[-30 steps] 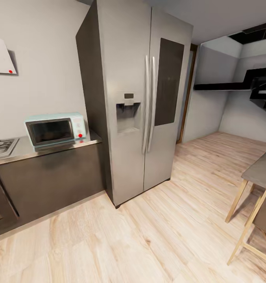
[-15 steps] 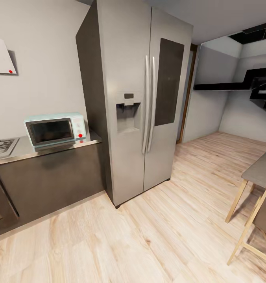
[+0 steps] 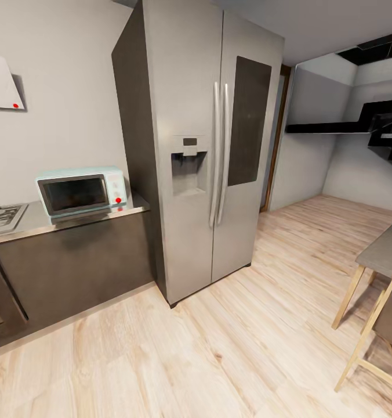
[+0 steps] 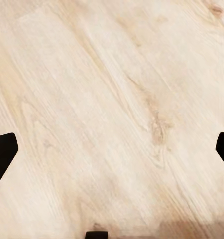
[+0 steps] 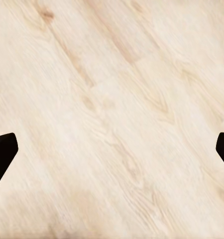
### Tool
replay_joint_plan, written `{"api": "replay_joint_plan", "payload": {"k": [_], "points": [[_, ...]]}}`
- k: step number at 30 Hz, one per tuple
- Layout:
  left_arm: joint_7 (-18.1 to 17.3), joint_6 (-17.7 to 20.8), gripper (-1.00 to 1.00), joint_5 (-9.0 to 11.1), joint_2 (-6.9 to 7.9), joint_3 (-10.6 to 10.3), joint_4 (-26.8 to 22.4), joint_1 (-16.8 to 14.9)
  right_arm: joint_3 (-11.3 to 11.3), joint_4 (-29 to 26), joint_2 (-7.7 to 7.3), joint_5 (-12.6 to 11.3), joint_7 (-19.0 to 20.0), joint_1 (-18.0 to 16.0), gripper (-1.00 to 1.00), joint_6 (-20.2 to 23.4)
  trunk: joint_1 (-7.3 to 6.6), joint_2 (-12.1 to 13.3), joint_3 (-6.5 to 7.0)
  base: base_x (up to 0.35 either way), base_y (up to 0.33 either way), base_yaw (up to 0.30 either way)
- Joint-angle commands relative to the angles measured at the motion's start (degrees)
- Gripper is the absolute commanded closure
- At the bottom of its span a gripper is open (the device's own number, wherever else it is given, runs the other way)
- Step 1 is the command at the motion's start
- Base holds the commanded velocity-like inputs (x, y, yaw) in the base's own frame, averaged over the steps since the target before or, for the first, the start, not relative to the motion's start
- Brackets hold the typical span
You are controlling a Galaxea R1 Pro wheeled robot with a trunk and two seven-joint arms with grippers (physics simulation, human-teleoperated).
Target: Pick up the poster from the kitchen countertop and hang it on one of the wall nails in the kitchen.
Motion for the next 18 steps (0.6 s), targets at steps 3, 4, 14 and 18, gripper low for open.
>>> {"api": "replay_joint_plan", "payload": {"k": [3, 4, 14, 18], "points": [[-0.01, -0.11, -1.00, -0.02, 0.14, 0.05, 0.28, 0.01, 0.02, 0.02, -0.04, -0.03, -0.05, 0.07, -1.00, -0.21, 0.00, -0.03, -0.05, 0.000, 0.000, 0.033], [-0.01, -0.11, -1.00, -0.01, 0.17, 0.06, 0.34, 0.01, 0.02, 0.04, 0.01, -0.03, -0.08, 0.11, -1.00, -0.24, 0.00, -0.03, -0.05, 0.000, 0.000, 0.205], [0.07, -0.12, -1.00, -0.01, 0.20, 0.18, 0.40, 0.01, 0.03, 0.19, 0.04, -0.03, -0.30, 0.13, -1.00, -0.26, 0.00, -0.03, -0.05, 0.000, 0.000, 0.268], [0.07, -0.12, -1.00, -0.01, 0.20, 0.22, 0.40, 0.01, 0.03, 0.19, 0.04, -0.03, -0.35, 0.13, -1.00, -0.30, 0.00, -0.03, -0.05, 0.000, 0.000, 0.288]]}}
